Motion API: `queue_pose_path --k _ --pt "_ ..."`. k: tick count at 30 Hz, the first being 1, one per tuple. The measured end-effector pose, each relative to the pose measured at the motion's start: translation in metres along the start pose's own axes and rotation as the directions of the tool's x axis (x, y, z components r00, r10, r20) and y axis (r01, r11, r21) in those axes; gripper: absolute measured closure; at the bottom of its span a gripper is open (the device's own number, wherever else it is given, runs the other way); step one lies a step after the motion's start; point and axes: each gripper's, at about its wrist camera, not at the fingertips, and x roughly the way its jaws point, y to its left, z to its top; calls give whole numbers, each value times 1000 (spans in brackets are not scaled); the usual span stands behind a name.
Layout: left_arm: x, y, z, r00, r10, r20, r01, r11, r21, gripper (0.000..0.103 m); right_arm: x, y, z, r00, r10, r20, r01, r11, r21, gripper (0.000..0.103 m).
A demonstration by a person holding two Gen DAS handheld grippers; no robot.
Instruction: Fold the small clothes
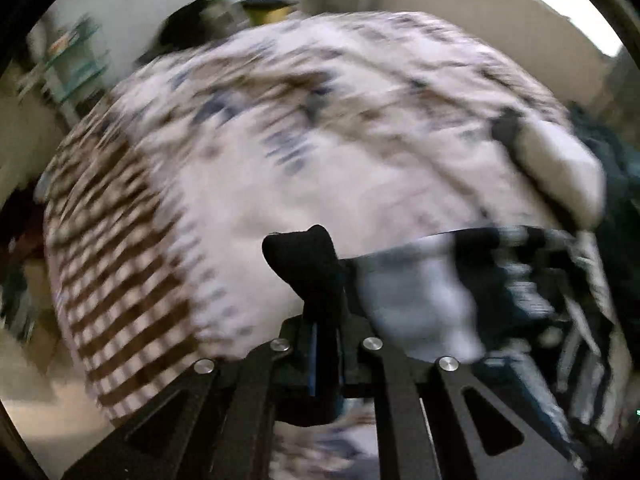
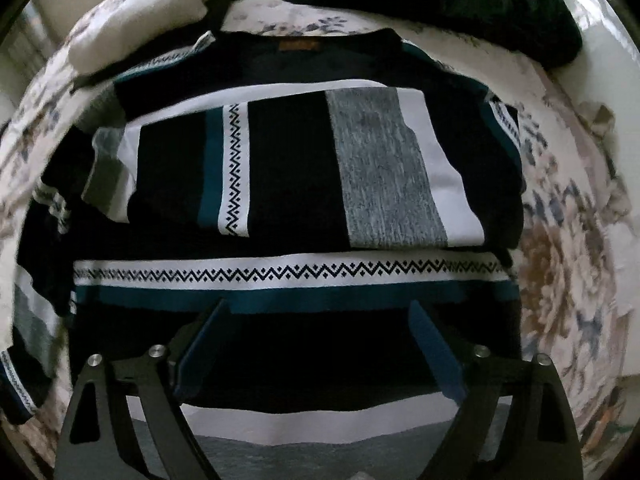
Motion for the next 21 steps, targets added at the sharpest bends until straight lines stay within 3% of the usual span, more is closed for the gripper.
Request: queue_pose_path --k 3,5,8,11,15,17,19,20,21 --pt "-29 -69 7 991 -136 6 135 984 116 98 1 -23 -2 999 44 -27 -42 996 76 10" --pt "-44 -131 6 972 -232 -22 232 953 195 98 2 -46 -2 997 60 -39 -54 990 133 10" --pt "-57 -230 -11 925 -367 -97 379 882 280 98 1 -86 -3 997 56 -46 -45 977 208 10" --pt "-64 -332 -47 873 -443 -203 487 786 381 98 3 -128 -5 998 33 -50 -18 963 267 10" --pt "-47 -448 -116 836 -418 -355 548 650 527 98 7 -181 -6 998 0 -57 20 939 344 10" --pt "-29 -481 -150 820 -377 -430 569 614 547 97 8 -205 -4 998 -9 -55 29 928 372 10" --pt "-5 -504 -179 805 -326 -495 582 596 554 94 12 -228 -2 998 -14 -67 39 917 396 10" --pt "2 -510 -185 798 -315 -513 589 588 554 86 13 -238 -1 998 -5 -69 33 913 406 10" --pt "7 -514 -189 791 -308 -528 596 583 552 69 13 -248 0 998 7 -67 22 909 417 10"
